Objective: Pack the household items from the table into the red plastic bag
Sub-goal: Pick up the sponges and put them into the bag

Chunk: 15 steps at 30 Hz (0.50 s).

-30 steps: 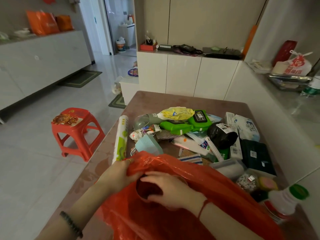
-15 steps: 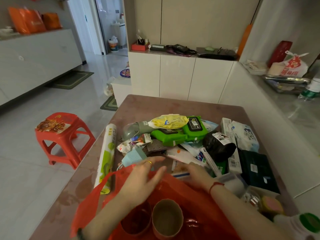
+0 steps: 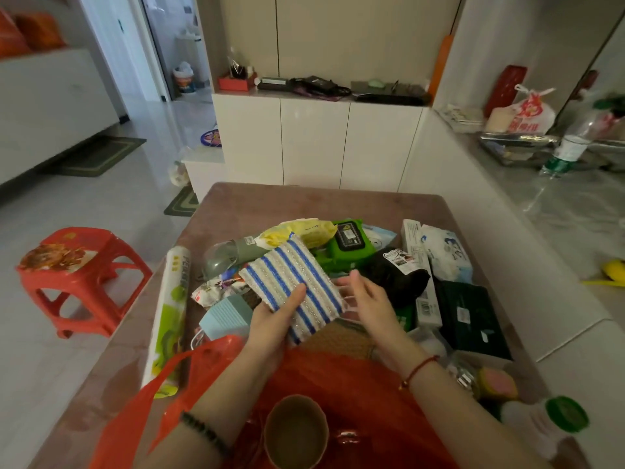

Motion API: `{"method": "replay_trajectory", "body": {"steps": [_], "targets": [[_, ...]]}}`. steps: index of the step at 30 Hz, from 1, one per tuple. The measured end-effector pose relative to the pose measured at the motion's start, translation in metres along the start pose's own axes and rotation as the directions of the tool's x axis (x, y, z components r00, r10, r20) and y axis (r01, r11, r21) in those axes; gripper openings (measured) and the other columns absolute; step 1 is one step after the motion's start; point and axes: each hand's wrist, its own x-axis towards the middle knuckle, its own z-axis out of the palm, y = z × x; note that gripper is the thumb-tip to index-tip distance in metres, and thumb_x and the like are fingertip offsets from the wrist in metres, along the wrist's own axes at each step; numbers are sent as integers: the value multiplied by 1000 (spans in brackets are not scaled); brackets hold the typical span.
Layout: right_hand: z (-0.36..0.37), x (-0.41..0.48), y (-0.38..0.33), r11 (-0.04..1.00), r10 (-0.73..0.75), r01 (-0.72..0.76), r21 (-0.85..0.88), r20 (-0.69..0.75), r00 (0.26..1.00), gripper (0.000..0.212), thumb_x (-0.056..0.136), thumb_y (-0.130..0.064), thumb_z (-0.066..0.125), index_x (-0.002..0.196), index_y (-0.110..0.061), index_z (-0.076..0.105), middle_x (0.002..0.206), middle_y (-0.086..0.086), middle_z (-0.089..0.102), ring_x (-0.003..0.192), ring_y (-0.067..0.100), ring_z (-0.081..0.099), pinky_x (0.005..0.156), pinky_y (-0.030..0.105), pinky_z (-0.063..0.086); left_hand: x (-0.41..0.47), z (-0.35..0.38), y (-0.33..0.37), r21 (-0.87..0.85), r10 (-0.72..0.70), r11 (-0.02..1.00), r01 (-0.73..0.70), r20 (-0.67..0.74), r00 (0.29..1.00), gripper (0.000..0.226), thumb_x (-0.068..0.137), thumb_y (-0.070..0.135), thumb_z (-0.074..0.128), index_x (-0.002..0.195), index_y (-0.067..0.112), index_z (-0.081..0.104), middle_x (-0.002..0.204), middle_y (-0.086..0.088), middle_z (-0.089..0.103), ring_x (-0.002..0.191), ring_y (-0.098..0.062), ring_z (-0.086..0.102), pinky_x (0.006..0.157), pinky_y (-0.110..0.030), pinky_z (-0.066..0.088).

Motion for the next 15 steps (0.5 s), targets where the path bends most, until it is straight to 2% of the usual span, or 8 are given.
{"method": "replay_trajectory", "body": {"steps": [2, 5, 7, 9, 11, 12, 14, 15], "targets": [[-7, 13, 20, 972, 2, -21, -236, -83, 997, 25, 97, -25, 43, 108, -9, 60, 101, 10, 62, 95, 23, 60, 77, 28, 46, 7, -13, 3, -59, -6, 998, 1, -92, 996, 17, 84, 16, 63, 100, 13, 60, 100, -6, 67, 89, -21, 65, 80, -37, 53], [-7, 25, 62, 694, 124, 0, -720, 119, 985, 44, 88, -23, 58, 128, -10, 47, 127, 11, 55, 118, 26, 51, 94, 30, 42, 11, -31, 3, -63, -85, 995, 75, -173, 981, 19, 83, 15, 64, 100, 10, 57, 93, -5, 65, 82, -20, 62, 82, -40, 49], [-2, 27, 79, 519, 177, 52, -853, 167, 970, 57, 81, -34, 65, 130, -14, 42, 131, 10, 51, 122, 27, 46, 100, 37, 42, 9, -39, -1, -37, -128, 992, 123, -181, 975, 22, 83, 13, 64, 102, 8, 54, 88, -6, 63, 79, -22, 61, 86, -43, 47], [0, 31, 81, 412, 192, 54, -910, 145, 971, 61, 78, -42, 67, 128, -17, 43, 130, 10, 51, 124, 29, 42, 102, 42, 38, 7, -45, -5, -36, -146, 989, 142, -171, 974, 23, 84, 10, 62, 105, 8, 52, 87, -6, 63, 78, -22, 60, 87, -45, 46], [0, 34, 78, 400, 211, 54, -915, 150, 966, 46, 78, -43, 66, 113, -17, 52, 119, 10, 55, 120, 29, 46, 99, 43, 38, 8, -47, -7, -31, -168, 986, 166, -166, 972, 26, 85, 8, 61, 109, 7, 52, 87, -7, 62, 78, -22, 60, 86, -44, 46], [-1, 34, 77, 443, 193, 63, -894, 164, 968, 30, 78, -42, 67, 94, -19, 56, 103, 8, 58, 112, 28, 52, 93, 40, 41, 8, -48, -7, -27, -176, 984, 174, -165, 970, 28, 85, 8, 61, 111, 6, 51, 87, -7, 62, 78, -22, 60, 85, -43, 46], [-5, 31, 68, 592, 107, 72, -803, 167, 980, 25, 78, -35, 69, 70, -20, 50, 75, -2, 51, 90, 22, 56, 70, 30, 41, 8, -48, -6, -30, -176, 984, 174, -156, 972, 36, 86, 7, 60, 119, 1, 50, 94, -9, 63, 83, -25, 60, 85, -44, 46], [-7, 30, 61, 678, 32, 64, -732, 116, 993, 20, 79, -30, 69, 74, -18, 53, 75, -4, 50, 84, 19, 54, 64, 28, 39, 8, -48, -5, -30, -173, 985, 170, -157, 972, 40, 86, 6, 59, 124, 0, 48, 103, -13, 63, 89, -28, 60, 86, -44, 46]]}}
